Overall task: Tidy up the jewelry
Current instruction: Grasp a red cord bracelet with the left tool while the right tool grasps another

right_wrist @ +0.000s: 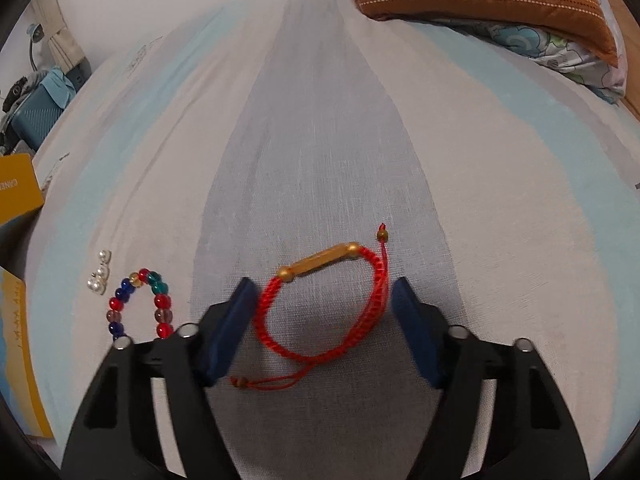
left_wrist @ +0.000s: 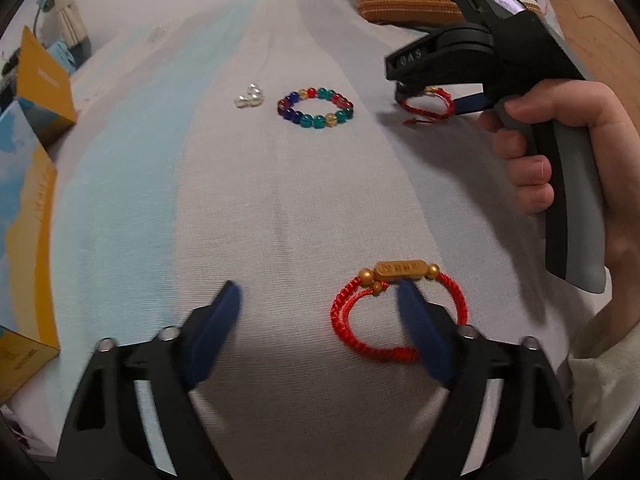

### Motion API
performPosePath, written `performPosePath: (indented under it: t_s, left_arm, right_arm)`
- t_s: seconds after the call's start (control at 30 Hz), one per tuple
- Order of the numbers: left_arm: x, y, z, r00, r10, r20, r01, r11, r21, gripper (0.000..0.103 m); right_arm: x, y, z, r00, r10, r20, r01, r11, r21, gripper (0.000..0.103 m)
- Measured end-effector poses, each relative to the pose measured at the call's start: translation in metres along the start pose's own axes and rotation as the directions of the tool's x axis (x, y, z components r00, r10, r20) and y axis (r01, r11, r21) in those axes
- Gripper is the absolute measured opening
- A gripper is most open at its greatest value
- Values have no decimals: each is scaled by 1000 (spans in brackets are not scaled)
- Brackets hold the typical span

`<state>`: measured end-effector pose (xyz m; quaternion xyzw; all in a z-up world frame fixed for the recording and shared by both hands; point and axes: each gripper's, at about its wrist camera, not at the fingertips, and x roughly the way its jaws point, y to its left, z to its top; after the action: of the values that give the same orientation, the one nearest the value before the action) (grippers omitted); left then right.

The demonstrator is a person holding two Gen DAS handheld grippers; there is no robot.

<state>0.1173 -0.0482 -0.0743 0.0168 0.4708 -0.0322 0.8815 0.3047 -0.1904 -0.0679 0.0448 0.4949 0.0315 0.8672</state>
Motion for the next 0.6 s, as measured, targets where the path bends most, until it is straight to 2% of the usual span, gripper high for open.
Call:
performPosePath:
  t_s: [0.17,0.27,0.43,0.5,0.6]
  left_arm:
    - [-5,3,-1,1000,2,7,-2,1000,1,48]
    - [-7,5,-1,1000,8,10,-8,1000,1,34]
    - [-8,8,1,1000,17,15,-17,1000,9,9]
    - [-10,11,1,1000,14,18,-15,1000,15,6]
    - [-15,15,2,1000,0,26,0,1000,9,5]
  right_arm:
    - [-1,-2,-3,1000,-3,-2,3,1000,1,31]
    - [-2,-4,-4,1000,5,-5,-5,1000,-1,18]
    - [-3,-6,-4,1000,4,0,-4,1000,-1,5]
    - [-5,-6,-5,1000,6,6,-6,1000,0,5]
    - [-11,-6,-6,1000,11,20,-11,1000,5,5]
